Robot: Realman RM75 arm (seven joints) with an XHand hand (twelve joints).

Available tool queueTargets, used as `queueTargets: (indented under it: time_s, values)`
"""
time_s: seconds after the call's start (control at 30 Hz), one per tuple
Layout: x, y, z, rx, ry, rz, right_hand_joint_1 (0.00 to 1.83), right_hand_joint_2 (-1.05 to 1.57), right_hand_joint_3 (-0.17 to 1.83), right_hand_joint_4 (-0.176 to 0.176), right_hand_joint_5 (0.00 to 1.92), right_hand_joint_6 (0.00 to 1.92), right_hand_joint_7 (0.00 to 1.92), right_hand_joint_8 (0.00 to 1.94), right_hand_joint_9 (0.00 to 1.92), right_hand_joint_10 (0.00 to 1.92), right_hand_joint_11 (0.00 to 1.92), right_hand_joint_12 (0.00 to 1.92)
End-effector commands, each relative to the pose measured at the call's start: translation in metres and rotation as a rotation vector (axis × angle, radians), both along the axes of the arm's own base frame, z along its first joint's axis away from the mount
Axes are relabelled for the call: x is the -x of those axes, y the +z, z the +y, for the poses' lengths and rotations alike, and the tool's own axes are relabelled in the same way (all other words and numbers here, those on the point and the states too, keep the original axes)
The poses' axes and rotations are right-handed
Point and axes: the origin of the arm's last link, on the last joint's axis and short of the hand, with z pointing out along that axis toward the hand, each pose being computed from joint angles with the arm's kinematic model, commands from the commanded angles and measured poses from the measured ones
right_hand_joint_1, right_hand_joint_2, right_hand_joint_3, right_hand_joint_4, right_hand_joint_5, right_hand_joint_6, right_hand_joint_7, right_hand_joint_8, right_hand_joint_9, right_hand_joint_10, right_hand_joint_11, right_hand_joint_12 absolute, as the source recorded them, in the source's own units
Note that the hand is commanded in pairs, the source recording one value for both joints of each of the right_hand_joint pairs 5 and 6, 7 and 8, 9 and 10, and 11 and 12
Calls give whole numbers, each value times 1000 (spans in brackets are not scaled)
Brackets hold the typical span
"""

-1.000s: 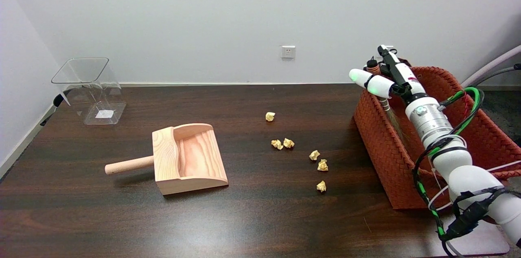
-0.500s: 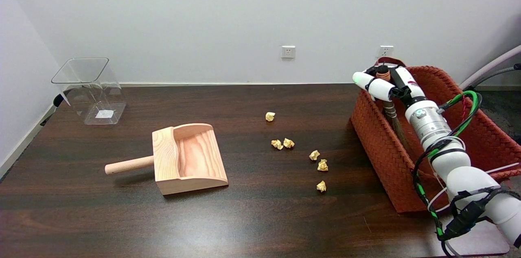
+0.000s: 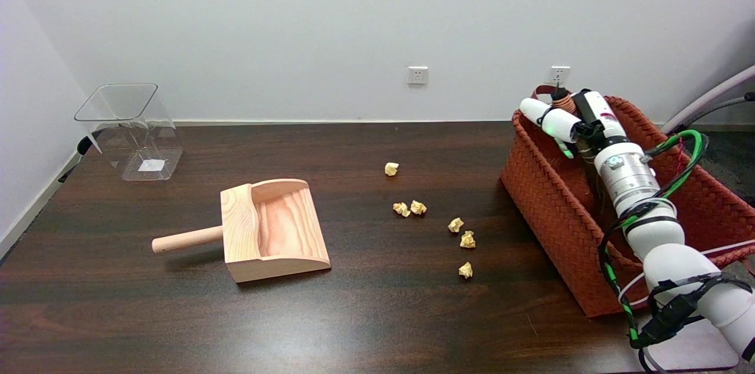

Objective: Pick up the broom.

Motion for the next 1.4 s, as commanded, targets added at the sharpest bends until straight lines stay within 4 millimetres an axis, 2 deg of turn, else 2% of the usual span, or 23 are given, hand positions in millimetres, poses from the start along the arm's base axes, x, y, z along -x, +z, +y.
queueTargets:
  time_s: [0.03, 0.2, 0.37, 0.53, 0.63, 0.77, 1.2, 1.4]
  values:
    - [-29, -3, 15, 78, 138, 41, 781, 1040, -175, 0, 1893, 1893, 1920, 1920, 1893, 1893, 1893, 1893]
    - [-46, -11, 18, 92, 211, 31, 823, 1130, -175, 0, 1847, 1847, 1920, 1920, 1847, 1847, 1847, 1847]
    - [-61, -21, 22, 101, 283, 45, 845, 1224, -175, 0, 1698, 1698, 1920, 1920, 1698, 1698, 1698, 1698]
    - [-71, -34, 24, 120, 348, 50, 855, 1341, -77, 0, 1712, 1712, 1920, 1920, 1712, 1712, 1712, 1712]
    - [-73, -44, 25, 148, 399, 36, 854, 1450, 83, 0, 1708, 1708, 1920, 1920, 1708, 1708, 1708, 1708]
    - [-75, -55, 27, 168, 449, 24, 845, 1517, 200, 0, 1704, 1704, 1920, 1920, 1704, 1704, 1704, 1704]
    - [-88, -93, 31, 160, 587, 64, 849, 1571, 300, 0, 1728, 1728, 1920, 1920, 1728, 1728, 1728, 1728]
    - [-95, -103, 31, 108, 679, -2, 848, 1571, 335, 0, 1764, 1764, 1920, 1920, 1764, 1764, 1764, 1764]
